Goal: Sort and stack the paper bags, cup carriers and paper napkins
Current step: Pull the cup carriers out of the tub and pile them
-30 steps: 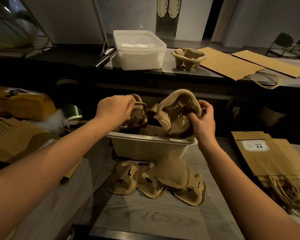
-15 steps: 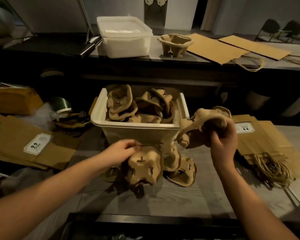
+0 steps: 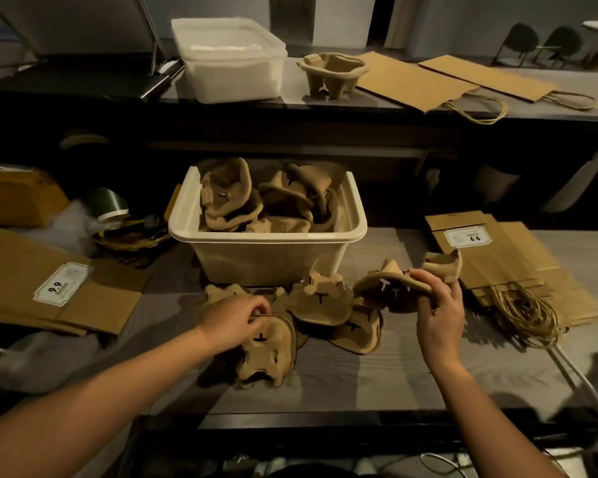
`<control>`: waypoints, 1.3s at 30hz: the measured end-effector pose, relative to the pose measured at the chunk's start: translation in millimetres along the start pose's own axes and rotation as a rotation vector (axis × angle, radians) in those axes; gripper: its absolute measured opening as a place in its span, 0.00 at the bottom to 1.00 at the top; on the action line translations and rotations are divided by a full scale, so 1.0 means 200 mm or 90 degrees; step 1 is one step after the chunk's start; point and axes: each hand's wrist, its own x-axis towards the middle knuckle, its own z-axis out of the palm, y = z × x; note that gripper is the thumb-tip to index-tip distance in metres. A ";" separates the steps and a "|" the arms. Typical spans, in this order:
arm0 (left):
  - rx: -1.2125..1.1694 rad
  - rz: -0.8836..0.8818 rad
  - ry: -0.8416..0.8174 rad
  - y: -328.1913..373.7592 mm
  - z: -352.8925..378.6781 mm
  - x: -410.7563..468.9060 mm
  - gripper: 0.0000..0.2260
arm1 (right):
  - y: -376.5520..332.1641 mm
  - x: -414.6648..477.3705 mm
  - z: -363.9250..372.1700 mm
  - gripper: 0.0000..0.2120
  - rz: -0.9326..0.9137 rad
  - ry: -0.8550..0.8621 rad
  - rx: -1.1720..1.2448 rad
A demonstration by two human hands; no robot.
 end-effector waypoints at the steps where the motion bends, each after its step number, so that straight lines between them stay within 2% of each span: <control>1: 0.078 0.013 0.057 0.00 0.00 0.00 0.09 | 0.01 0.00 0.00 0.19 0.007 0.001 -0.008; 3: 0.142 0.055 0.167 0.01 0.01 0.00 0.10 | 0.02 0.00 0.02 0.18 0.013 0.009 -0.036; 6: 0.167 0.201 0.292 0.01 0.03 -0.02 0.11 | 0.05 0.00 0.04 0.18 0.002 0.040 -0.058; 9: 0.242 0.382 0.284 -0.02 0.11 -0.05 0.12 | 0.08 0.00 0.05 0.18 -0.003 0.072 -0.063; 11: 0.280 0.456 0.257 -0.03 0.15 -0.07 0.13 | 0.11 0.00 0.07 0.17 0.001 0.085 -0.069; 15: 0.253 0.455 0.247 0.05 0.14 -0.04 0.15 | 0.17 -0.01 0.11 0.18 -0.016 0.082 -0.085; 20: 0.162 0.430 0.176 0.28 0.08 0.07 0.22 | 0.24 -0.04 0.10 0.23 -0.234 0.054 -0.221; 22: 0.143 0.428 0.134 0.38 0.09 0.14 0.25 | 0.28 -0.05 0.06 0.21 -0.282 0.045 -0.233; 25: 0.173 0.394 0.059 0.52 0.12 0.20 0.29 | 0.36 -0.11 -0.01 0.21 -0.249 -0.031 -0.252; 29: 0.404 0.402 -0.056 0.61 0.15 0.23 0.26 | 0.43 -0.20 -0.09 0.25 -0.148 -0.176 -0.239; 32: 0.461 0.419 -0.100 0.60 0.19 0.23 0.24 | 0.38 -0.17 -0.12 0.22 -0.106 -0.094 -0.186; 34: 0.466 0.427 -0.079 0.59 0.18 0.22 0.23 | 0.32 -0.13 -0.12 0.17 -0.113 -0.014 -0.134; 36: 0.404 0.458 -0.012 0.56 0.19 0.21 0.21 | 0.21 -0.08 -0.10 0.15 -0.132 0.010 -0.051; 38: 0.268 0.510 0.138 0.52 0.18 0.20 0.19 | 0.07 -0.03 -0.08 0.16 -0.149 -0.008 0.019; 39: 0.153 0.513 0.209 0.48 0.17 0.18 0.18 | 0.00 -0.02 -0.06 0.17 -0.157 -0.030 0.053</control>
